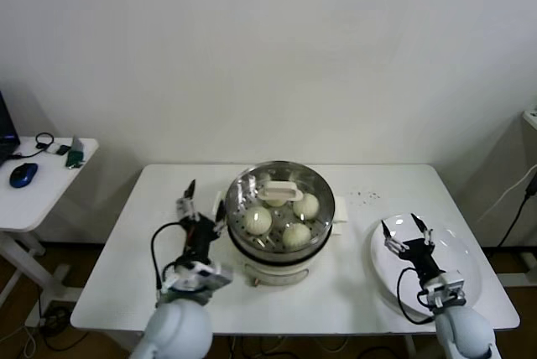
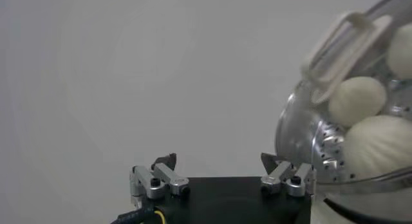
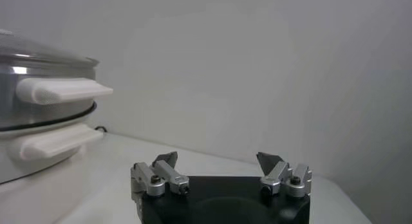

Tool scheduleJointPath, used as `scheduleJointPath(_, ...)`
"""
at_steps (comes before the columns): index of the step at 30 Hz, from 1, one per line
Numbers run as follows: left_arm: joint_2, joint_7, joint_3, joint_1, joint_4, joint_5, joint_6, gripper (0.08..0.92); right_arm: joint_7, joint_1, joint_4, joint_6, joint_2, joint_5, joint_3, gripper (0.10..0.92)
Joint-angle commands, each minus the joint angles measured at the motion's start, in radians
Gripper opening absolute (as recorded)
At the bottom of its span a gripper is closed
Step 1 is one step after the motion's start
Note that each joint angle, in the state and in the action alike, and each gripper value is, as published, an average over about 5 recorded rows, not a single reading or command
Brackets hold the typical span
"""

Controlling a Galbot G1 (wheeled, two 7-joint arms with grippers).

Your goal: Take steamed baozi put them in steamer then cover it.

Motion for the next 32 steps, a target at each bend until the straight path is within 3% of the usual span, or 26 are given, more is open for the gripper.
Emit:
scheduleJointPath(1, -0.062, -0.152, -0.395, 0.235, 0.032, -0.62, -0.665, 0.823, -0.006, -0.039, 0.029, 0.003, -0.001, 0.022, 0.011, 0.823)
scheduleJointPath(7, -0.096, -0.101, -0.465, 0.269, 0.086, -0.71, -0.706, 0.823, -0.023, -0.077, 0.051, 0.011, 0.001, 0.038, 0.026, 0.823)
scheduleJointPath(17, -0.093, -0.044, -0.478, 0.312, 0.158, -0.707, -0.73, 0.823, -0.042, -0.119, 0.065, 0.027, -0.003, 0.107, 0.047, 0.823)
scheduleJointPath(32, -0.11, -0.008, -0.445, 0.31, 0.163, -0.7, -0.712, 0.823, -0.044, -0.146, 0.071, 0.045, -0.013, 0.129, 0.062, 0.823)
